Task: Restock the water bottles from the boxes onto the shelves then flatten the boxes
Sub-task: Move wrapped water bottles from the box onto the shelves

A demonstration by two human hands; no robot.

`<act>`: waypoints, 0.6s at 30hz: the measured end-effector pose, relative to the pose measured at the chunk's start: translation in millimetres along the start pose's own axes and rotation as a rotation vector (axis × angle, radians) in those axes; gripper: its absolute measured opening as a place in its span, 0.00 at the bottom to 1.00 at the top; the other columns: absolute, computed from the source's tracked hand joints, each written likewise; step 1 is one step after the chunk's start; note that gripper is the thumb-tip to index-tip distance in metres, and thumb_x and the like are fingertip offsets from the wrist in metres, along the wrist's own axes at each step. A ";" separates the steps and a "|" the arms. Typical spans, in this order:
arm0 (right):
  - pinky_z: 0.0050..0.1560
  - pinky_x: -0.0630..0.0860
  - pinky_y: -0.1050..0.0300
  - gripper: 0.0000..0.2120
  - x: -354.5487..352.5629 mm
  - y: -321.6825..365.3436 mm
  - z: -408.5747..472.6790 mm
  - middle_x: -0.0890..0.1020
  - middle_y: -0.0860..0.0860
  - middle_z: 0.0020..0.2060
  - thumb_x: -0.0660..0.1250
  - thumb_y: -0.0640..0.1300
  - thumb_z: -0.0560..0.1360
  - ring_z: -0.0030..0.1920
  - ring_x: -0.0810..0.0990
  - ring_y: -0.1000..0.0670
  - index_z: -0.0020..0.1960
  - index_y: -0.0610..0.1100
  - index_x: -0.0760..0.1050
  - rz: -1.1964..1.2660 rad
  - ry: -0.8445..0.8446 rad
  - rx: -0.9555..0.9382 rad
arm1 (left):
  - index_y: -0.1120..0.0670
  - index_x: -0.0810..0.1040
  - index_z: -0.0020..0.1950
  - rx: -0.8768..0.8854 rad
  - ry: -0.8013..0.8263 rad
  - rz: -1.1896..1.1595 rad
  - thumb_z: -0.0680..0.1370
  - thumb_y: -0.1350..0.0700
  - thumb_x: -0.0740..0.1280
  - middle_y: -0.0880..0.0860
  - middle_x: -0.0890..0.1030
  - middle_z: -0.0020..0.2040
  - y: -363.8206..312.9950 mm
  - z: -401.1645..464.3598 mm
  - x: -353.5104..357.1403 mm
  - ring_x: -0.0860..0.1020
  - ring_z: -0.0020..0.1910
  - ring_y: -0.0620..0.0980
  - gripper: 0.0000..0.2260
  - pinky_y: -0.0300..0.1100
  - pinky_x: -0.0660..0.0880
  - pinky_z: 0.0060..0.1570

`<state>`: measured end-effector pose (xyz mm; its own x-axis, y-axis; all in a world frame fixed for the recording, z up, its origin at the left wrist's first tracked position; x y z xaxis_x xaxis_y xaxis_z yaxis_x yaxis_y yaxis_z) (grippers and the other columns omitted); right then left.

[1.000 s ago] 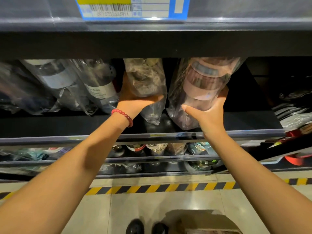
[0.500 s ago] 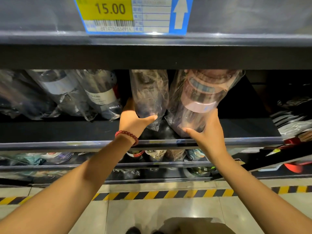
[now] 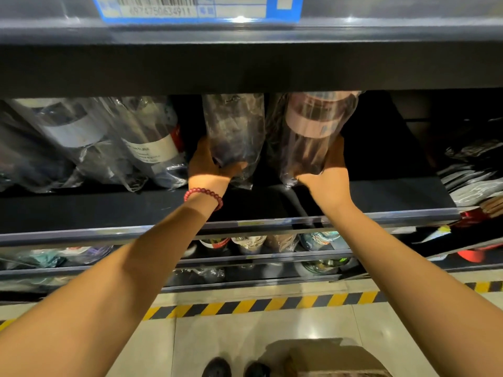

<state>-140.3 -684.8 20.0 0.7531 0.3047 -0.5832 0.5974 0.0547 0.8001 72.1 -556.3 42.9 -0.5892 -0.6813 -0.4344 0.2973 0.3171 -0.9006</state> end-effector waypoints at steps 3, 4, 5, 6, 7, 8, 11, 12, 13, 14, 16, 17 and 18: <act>0.22 0.63 0.70 0.22 7.6 -7.1 9.3 0.66 0.56 0.21 0.69 0.35 0.72 0.25 0.65 0.56 0.28 0.43 0.59 0.083 0.032 0.071 | 0.58 0.69 0.67 0.018 -0.018 0.049 0.67 0.58 0.77 0.51 0.76 0.58 2.0 5.3 -0.4 0.73 0.57 0.47 0.31 0.34 0.68 0.55; 0.24 0.65 0.72 0.17 10.9 -5.5 9.7 0.69 0.52 0.27 0.68 0.37 0.74 0.30 0.67 0.57 0.31 0.43 0.63 0.109 0.054 0.078 | 0.58 0.69 0.67 0.017 -0.020 0.042 0.67 0.58 0.77 0.52 0.76 0.60 2.4 5.6 -0.2 0.74 0.58 0.49 0.31 0.35 0.68 0.55; 0.29 0.67 0.71 0.12 14.4 -6.1 10.8 0.73 0.48 0.32 0.68 0.39 0.74 0.36 0.72 0.53 0.36 0.42 0.68 0.129 0.076 0.084 | 0.57 0.69 0.67 0.014 -0.025 0.037 0.67 0.58 0.77 0.52 0.76 0.61 2.5 6.0 0.0 0.74 0.60 0.51 0.31 0.35 0.69 0.55; 0.36 0.72 0.68 0.05 13.8 -2.4 7.9 0.77 0.44 0.38 0.68 0.39 0.75 0.42 0.75 0.49 0.42 0.39 0.74 0.153 0.075 0.080 | 0.57 0.68 0.68 0.013 -0.028 0.039 0.68 0.58 0.76 0.53 0.76 0.62 1.9 5.9 0.1 0.74 0.61 0.51 0.31 0.34 0.68 0.55; 0.46 0.75 0.59 0.07 13.9 -2.3 8.5 0.79 0.40 0.46 0.67 0.39 0.75 0.49 0.77 0.44 0.49 0.35 0.75 0.174 0.066 0.063 | 0.57 0.68 0.68 0.011 -0.031 0.037 0.68 0.58 0.76 0.53 0.75 0.63 2.1 6.2 0.4 0.74 0.61 0.51 0.31 0.33 0.68 0.55; 0.53 0.74 0.51 0.11 14.2 -0.5 7.3 0.79 0.38 0.50 0.67 0.38 0.75 0.54 0.76 0.41 0.53 0.32 0.74 0.204 0.063 0.059 | 0.57 0.68 0.68 0.006 -0.033 0.037 0.68 0.58 0.76 0.54 0.75 0.63 2.5 6.5 0.4 0.73 0.62 0.51 0.31 0.32 0.67 0.54; 0.46 0.71 0.59 0.06 15.2 -0.6 6.3 0.76 0.46 0.41 0.69 0.38 0.74 0.48 0.72 0.48 0.42 0.41 0.71 0.245 0.068 0.059 | 0.56 0.68 0.68 0.016 -0.038 0.047 0.69 0.56 0.76 0.53 0.75 0.63 3.8 6.5 1.4 0.74 0.61 0.51 0.31 0.32 0.67 0.53; 0.41 0.70 0.65 0.11 13.5 0.1 6.5 0.73 0.50 0.37 0.70 0.39 0.73 0.45 0.71 0.51 0.38 0.44 0.69 0.238 0.068 0.062 | 0.56 0.68 0.69 0.016 -0.033 0.057 0.69 0.56 0.76 0.53 0.75 0.63 3.8 6.1 1.3 0.74 0.61 0.51 0.31 0.33 0.68 0.54; 0.37 0.69 0.69 0.13 10.0 0.3 6.8 0.72 0.53 0.35 0.72 0.40 0.71 0.44 0.71 0.54 0.35 0.45 0.68 0.229 0.053 0.059 | 0.56 0.68 0.69 0.013 -0.029 0.063 0.69 0.55 0.76 0.54 0.75 0.64 4.2 6.4 1.1 0.74 0.62 0.52 0.31 0.35 0.68 0.55; 0.37 0.70 0.70 0.12 5.0 1.6 6.5 0.74 0.52 0.37 0.74 0.41 0.69 0.43 0.72 0.55 0.37 0.44 0.70 0.224 0.035 0.040 | 0.56 0.67 0.69 0.006 -0.014 0.064 0.69 0.55 0.76 0.54 0.75 0.64 5.1 6.5 1.6 0.74 0.62 0.53 0.31 0.38 0.69 0.58; 0.54 0.73 0.64 0.28 -10.3 12.5 1.4 0.77 0.48 0.54 0.78 0.40 0.65 0.55 0.75 0.53 0.60 0.41 0.70 0.206 -0.018 -0.069 | 0.57 0.69 0.68 -0.009 0.002 0.030 0.68 0.56 0.76 0.55 0.75 0.63 5.9 5.8 0.1 0.74 0.62 0.54 0.31 0.44 0.71 0.63; 0.61 0.71 0.60 0.41 -17.7 17.6 -4.9 0.73 0.47 0.63 0.78 0.40 0.63 0.62 0.71 0.51 0.70 0.45 0.62 0.204 -0.026 -0.115 | 0.57 0.70 0.67 -0.035 0.008 -0.017 0.67 0.56 0.77 0.54 0.76 0.63 8.5 5.2 -1.1 0.75 0.62 0.53 0.30 0.47 0.71 0.64; 0.64 0.68 0.58 0.46 -25.5 19.7 -13.7 0.69 0.47 0.66 0.78 0.40 0.64 0.66 0.68 0.50 0.74 0.47 0.56 0.211 -0.035 -0.133 | 0.58 0.72 0.66 -0.076 0.014 -0.078 0.67 0.57 0.77 0.54 0.77 0.62 11.3 1.6 -2.3 0.75 0.61 0.53 0.30 0.49 0.72 0.64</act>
<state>-151.5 -678.4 52.6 0.8676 0.2899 -0.4040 0.3862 0.1191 0.9147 78.0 -552.2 33.8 -0.6191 -0.6967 -0.3623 0.1923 0.3128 -0.9302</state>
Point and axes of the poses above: each hand's wrist, its own z-axis towards the middle knuckle, its own x-axis out of the palm, y = z × x, the point moved 9 cm from there along z, towards the middle knuckle
